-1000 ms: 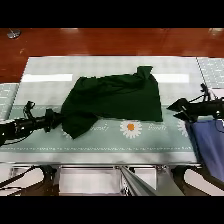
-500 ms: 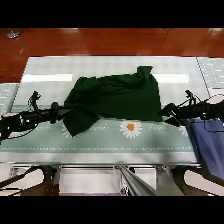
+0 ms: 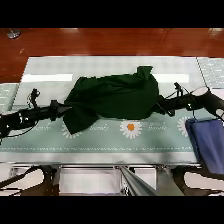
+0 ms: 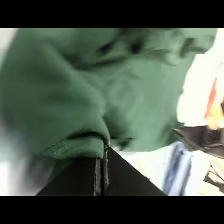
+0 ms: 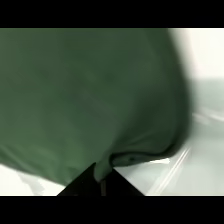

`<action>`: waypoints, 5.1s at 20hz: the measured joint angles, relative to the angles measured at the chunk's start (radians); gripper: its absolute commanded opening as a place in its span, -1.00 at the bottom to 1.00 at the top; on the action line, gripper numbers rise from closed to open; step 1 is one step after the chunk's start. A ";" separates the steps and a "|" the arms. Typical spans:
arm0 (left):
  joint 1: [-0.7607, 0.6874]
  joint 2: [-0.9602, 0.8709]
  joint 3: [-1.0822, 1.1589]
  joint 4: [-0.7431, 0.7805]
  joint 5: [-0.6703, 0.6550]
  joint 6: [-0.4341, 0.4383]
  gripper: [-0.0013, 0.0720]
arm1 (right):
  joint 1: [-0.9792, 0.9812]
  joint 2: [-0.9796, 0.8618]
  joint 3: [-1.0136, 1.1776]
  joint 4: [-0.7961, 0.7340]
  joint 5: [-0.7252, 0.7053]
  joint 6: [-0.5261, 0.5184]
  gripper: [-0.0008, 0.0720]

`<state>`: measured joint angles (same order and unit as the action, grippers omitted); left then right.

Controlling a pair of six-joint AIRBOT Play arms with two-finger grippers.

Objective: Fold the shirts.

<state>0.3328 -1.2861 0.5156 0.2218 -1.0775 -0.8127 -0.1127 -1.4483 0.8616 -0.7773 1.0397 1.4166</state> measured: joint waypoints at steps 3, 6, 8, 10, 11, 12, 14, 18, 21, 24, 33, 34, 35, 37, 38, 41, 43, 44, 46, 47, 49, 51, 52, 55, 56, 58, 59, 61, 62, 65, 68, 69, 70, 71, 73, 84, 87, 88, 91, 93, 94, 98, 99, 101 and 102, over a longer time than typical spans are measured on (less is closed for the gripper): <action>0.016 0.021 0.121 -0.055 -0.086 0.000 -0.89 | 0.010 -0.006 0.173 -0.013 0.066 -0.005 -0.91; 0.024 0.063 0.348 -0.107 -0.122 -0.049 -0.89 | 0.013 0.018 0.443 -0.055 0.134 0.013 -0.91; 0.026 0.091 0.548 -0.117 -0.119 -0.101 -0.89 | 0.013 0.042 0.664 -0.088 0.163 0.027 -0.91; 0.027 0.115 0.778 -0.079 -0.100 -0.161 -0.90 | 0.014 0.071 0.881 -0.128 0.191 0.044 -0.91; 0.027 0.124 0.896 -0.018 -0.100 -0.196 -0.90 | 0.014 0.093 0.980 -0.150 0.203 0.052 -0.91; 0.028 0.132 1.015 0.062 -0.095 -0.244 -0.89 | 0.014 0.124 1.058 -0.174 0.214 0.059 -0.91; 0.031 0.149 1.217 0.229 -0.110 -0.338 -0.89 | 0.014 0.203 1.150 -0.217 0.229 0.065 -0.91; 0.033 0.238 1.474 0.494 -0.185 -0.458 -0.90 | 0.014 0.412 1.228 -0.294 0.244 0.060 -0.91; 0.034 0.350 1.538 0.631 -0.233 -0.495 -0.89 | 0.014 0.552 1.245 -0.331 0.251 0.049 -0.91; 0.003 0.469 1.544 0.715 -0.264 -0.509 -0.89 | 0.014 0.665 1.252 -0.390 0.271 0.046 -0.91; -0.290 0.567 1.384 0.928 -0.322 -0.535 -0.89 | 0.014 0.751 1.062 -0.452 0.396 0.069 -0.91; -0.301 0.553 1.336 0.937 -0.334 -0.539 -0.89 | 0.014 0.742 1.001 -0.441 0.404 0.069 -0.91; -0.307 0.535 1.289 0.945 -0.339 -0.539 -0.89 | 0.014 0.729 0.938 -0.422 0.405 0.069 -0.91; -0.317 0.484 1.188 0.956 -0.328 -0.543 -0.89 | 0.014 0.690 0.821 -0.383 0.397 0.058 -0.91; -0.320 0.451 1.133 0.961 -0.306 -0.546 -0.89 | 0.014 0.660 0.765 -0.362 0.380 0.046 -0.91; -0.325 0.333 1.010 0.965 -0.204 -0.550 -0.89 | 0.014 0.524 0.659 -0.317 0.315 0.014 -0.91; -0.326 0.233 0.968 0.966 -0.127 -0.558 -0.89 | 0.014 0.406 0.629 -0.285 0.245 -0.001 -0.91; -0.326 0.185 0.956 0.964 -0.080 -0.571 -0.89 | 0.014 0.345 0.624 -0.262 0.206 -0.006 -0.91; -0.327 0.090 0.941 0.963 -0.002 -0.612 -0.89 | 0.014 0.210 0.628 -0.212 0.118 -0.010 -0.91; -0.327 0.045 0.938 0.953 0.051 -0.635 -0.89 | 0.014 0.138 0.639 -0.175 0.063 -0.010 -0.91; -0.327 -0.043 0.933 0.917 0.101 -0.668 -0.88 | 0.014 0.004 0.675 -0.099 -0.016 -0.002 -0.79; -0.327 -0.114 0.931 0.858 0.140 -0.687 -0.24 | 0.014 -0.119 0.723 0.018 -0.058 -0.011 0.75; -0.327 -0.144 0.930 0.825 0.146 -0.701 0.85 | 0.014 -0.170 0.747 0.083 -0.065 -0.023 0.76; -0.311 -0.195 0.929 0.761 0.131 -0.772 0.95 | -0.001 -0.272 0.809 0.225 -0.038 -0.045 0.76; -0.290 -0.203 0.932 0.752 0.103 -0.785 0.95 | -0.017 -0.287 0.827 0.246 -0.014 -0.045 0.76; -0.225 -0.212 0.934 0.764 -0.013 -0.787 0.95 | -0.073 -0.295 0.855 0.256 0.093 -0.040 0.75; -0.183 -0.211 0.931 0.781 -0.086 -0.771 0.95 | -0.104 -0.289 0.863 0.239 0.160 -0.045 0.75; -0.106 -0.184 0.887 0.814 -0.206 -0.731 0.95 | -0.159 -0.254 0.843 0.115 0.330 -0.065 0.75; -0.073 -0.155 0.844 0.821 -0.229 -0.714 0.95 | -0.183 -0.222 0.801 0.028 0.393 -0.070 0.75; 0.021 -0.014 0.609 0.830 -0.259 -0.670 0.95 | -0.258 -0.072 0.568 -0.097 0.398 -0.093 0.75; 0.140 0.119 0.317 0.833 -0.232 -0.644 0.95 | -0.316 0.102 0.276 -0.050 0.278 -0.111 0.75; 0.185 0.154 0.222 0.801 -0.225 -0.623 0.95 | -0.328 0.151 0.188 -0.024 0.239 -0.119 0.75; 0.227 0.180 0.143 0.769 -0.215 -0.597 0.95 | -0.336 0.194 0.115 0.003 0.211 -0.132 0.75; 0.270 0.202 0.070 0.740 -0.193 -0.570 0.95 | -0.340 0.225 0.059 0.027 0.207 -0.147 0.75; 0.340 0.228 -0.037 0.677 -0.166 -0.522 0.95 | -0.346 0.277 -0.028 0.063 0.201 -0.177 0.75; 0.242 0.200 -0.188 0.378 -0.008 -0.336 0.85 | -0.352 0.339 -0.134 0.114 0.208 -0.216 0.75; 0.198 0.181 -0.188 0.353 0.048 -0.295 -0.89 | -0.359 0.340 -0.134 0.115 0.180 -0.205 0.75; 0.191 0.179 -0.179 0.320 0.048 -0.274 -0.89 | -0.367 0.340 -0.134 0.109 0.153 -0.193 0.75; 0.179 0.175 -0.152 0.283 0.019 -0.245 -0.89 | -0.388 0.337 -0.134 0.008 0.080 -0.092 0.75; 0.175 0.173 -0.138 0.276 -0.003 -0.229 -0.89 | -0.381 0.323 -0.134 -0.111 0.061 0.009 0.75; 0.174 0.172 -0.132 0.265 -0.007 -0.222 -0.89 | -0.371 0.310 -0.134 -0.149 0.058 0.038 0.75; 0.172 0.172 -0.124 0.260 -0.023 -0.203 -0.89 | -0.297 0.230 -0.134 -0.220 0.064 0.092 0.75; 0.172 0.172 -0.123 0.259 -0.026 -0.200 -0.89 | -0.278 0.205 -0.134 -0.223 0.065 0.096 0.75; 0.172 0.172 -0.122 0.257 -0.029 -0.196 -0.89 | -0.248 0.159 -0.134 -0.220 0.064 0.103 0.75; 0.172 0.172 -0.122 0.257 -0.029 -0.194 -0.89 | -0.236 0.143 -0.133 -0.204 0.068 0.104 0.75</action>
<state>0.5049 -1.1137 0.3939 0.4789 -1.1069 -1.0065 -0.3485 -1.3056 0.7284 -0.9813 1.1072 1.5204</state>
